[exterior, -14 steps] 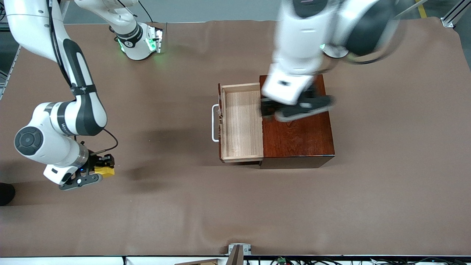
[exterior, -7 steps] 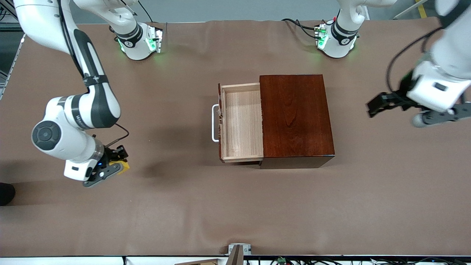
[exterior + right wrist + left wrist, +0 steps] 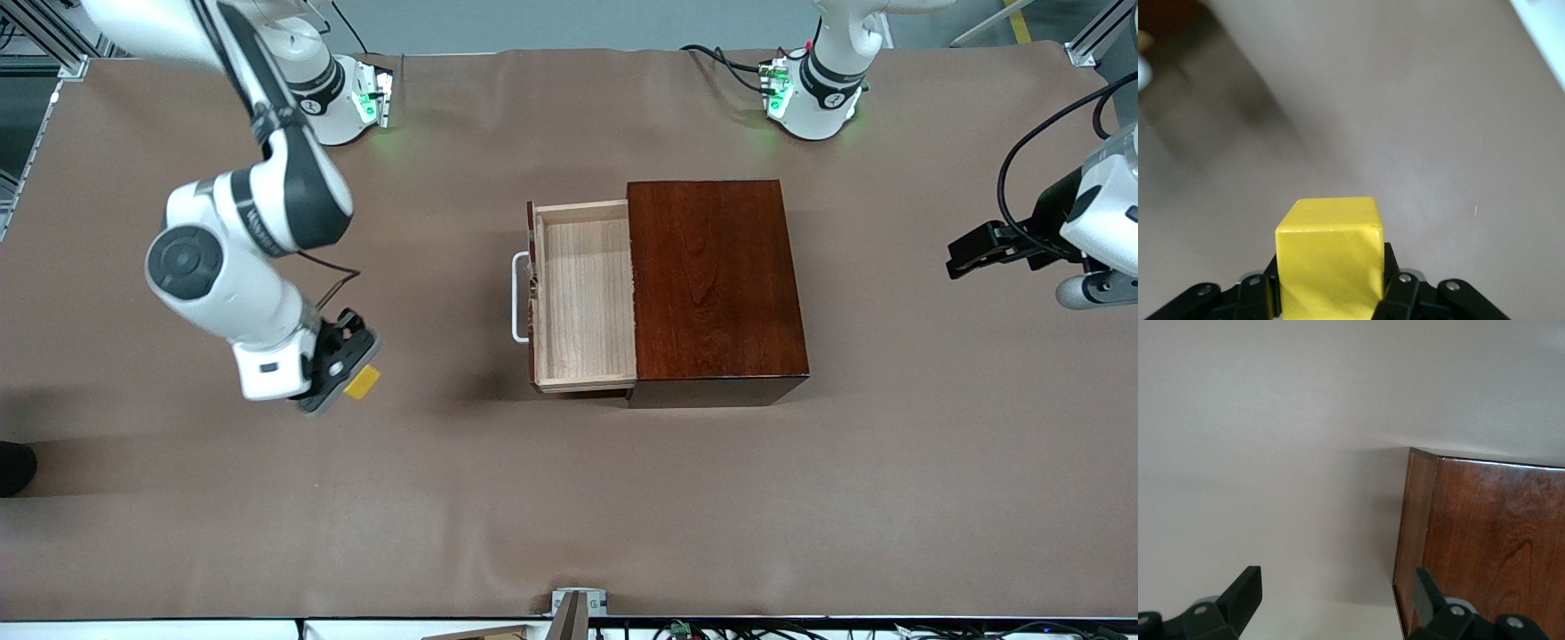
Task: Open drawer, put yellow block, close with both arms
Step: 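Carry the yellow cube with the right gripper over the open drawer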
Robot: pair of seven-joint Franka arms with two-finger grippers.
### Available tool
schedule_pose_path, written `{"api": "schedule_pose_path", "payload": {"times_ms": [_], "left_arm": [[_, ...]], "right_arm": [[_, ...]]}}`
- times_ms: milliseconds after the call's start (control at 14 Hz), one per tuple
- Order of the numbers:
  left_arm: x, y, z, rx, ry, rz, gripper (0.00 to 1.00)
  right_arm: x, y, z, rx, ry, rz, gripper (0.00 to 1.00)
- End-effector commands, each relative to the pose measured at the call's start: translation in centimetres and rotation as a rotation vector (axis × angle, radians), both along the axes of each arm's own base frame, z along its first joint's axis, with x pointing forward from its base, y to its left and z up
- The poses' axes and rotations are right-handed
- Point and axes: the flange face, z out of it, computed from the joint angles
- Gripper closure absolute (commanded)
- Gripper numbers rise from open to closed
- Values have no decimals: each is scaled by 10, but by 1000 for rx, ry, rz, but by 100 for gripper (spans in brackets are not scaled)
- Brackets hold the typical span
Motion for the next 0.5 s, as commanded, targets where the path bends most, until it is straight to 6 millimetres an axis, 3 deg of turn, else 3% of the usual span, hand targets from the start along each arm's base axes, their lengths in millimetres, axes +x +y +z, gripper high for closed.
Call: {"api": "schedule_pose_path", "payload": {"times_ms": [0,143,429], "left_arm": [[-12,-2,7,-19,-18,-74,0],[-14,1,12,-17,-25,-76,0],[-11,3,5,-16,-15,-79,0]], "right_arm": [[-10,52,34,14,-56,187,100],[-31,109,50,19,-89,281,100],[-77,197,37,25,-81,497,100]]}}
